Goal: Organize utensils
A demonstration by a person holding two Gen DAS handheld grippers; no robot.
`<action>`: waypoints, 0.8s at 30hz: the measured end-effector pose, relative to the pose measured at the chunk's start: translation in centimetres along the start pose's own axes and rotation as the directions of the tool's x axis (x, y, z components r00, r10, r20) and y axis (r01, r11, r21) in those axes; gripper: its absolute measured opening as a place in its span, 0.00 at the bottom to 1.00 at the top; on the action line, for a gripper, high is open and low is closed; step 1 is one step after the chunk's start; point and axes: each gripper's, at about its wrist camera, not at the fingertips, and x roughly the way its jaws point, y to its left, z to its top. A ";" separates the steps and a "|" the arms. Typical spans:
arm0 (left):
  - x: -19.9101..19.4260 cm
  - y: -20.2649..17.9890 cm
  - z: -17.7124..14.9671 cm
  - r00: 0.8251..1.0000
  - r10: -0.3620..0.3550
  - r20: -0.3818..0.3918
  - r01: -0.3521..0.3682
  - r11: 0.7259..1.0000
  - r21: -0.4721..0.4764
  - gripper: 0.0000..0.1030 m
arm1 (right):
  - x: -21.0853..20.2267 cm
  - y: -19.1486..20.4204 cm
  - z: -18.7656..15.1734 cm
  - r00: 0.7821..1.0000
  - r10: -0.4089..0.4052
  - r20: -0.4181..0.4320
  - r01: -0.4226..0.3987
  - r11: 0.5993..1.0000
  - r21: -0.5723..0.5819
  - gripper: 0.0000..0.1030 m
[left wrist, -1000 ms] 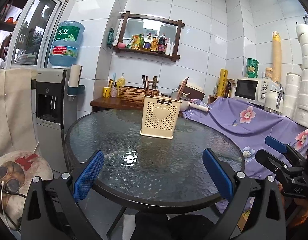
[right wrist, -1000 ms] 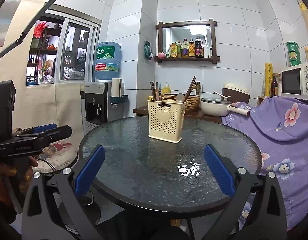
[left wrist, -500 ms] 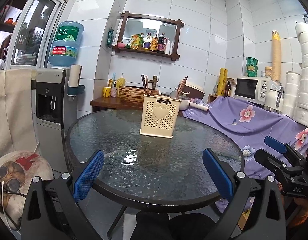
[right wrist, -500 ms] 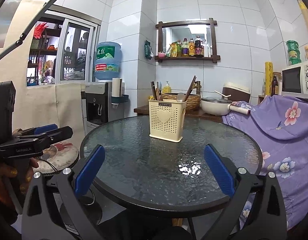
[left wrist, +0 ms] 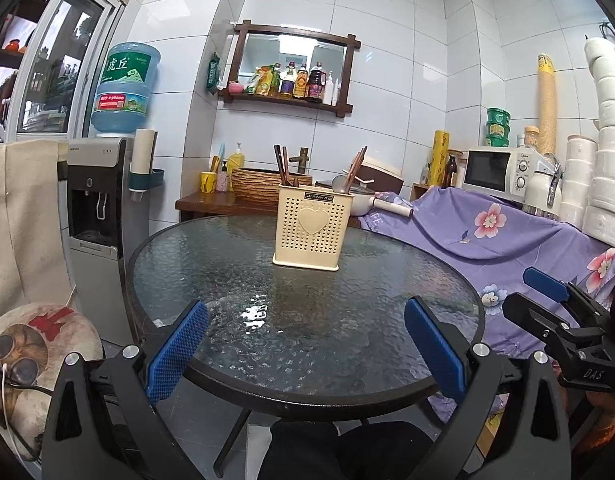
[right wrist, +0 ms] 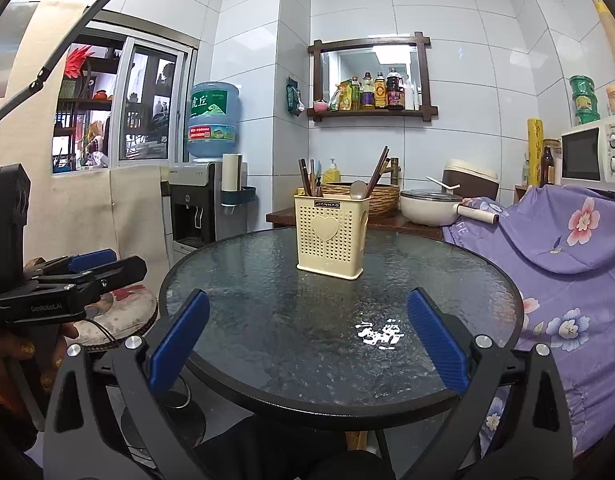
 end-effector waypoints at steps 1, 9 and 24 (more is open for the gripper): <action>0.0 0.0 -0.1 1.000 0.000 0.000 0.000 1.000 0.000 0.94 | 0.0 0.0 0.0 1.000 0.000 -0.002 0.000 1.000 0.002 0.94; 0.0 0.1 -0.1 1.000 0.001 -0.002 -0.001 1.000 0.006 0.94 | 0.2 0.2 -0.1 1.000 -0.004 -0.011 0.004 1.000 -0.001 0.94; 0.2 -0.1 -0.1 1.000 -0.007 -0.021 0.007 1.000 0.006 0.94 | 0.3 0.6 -0.1 1.000 -0.004 -0.012 0.004 1.000 -0.001 0.94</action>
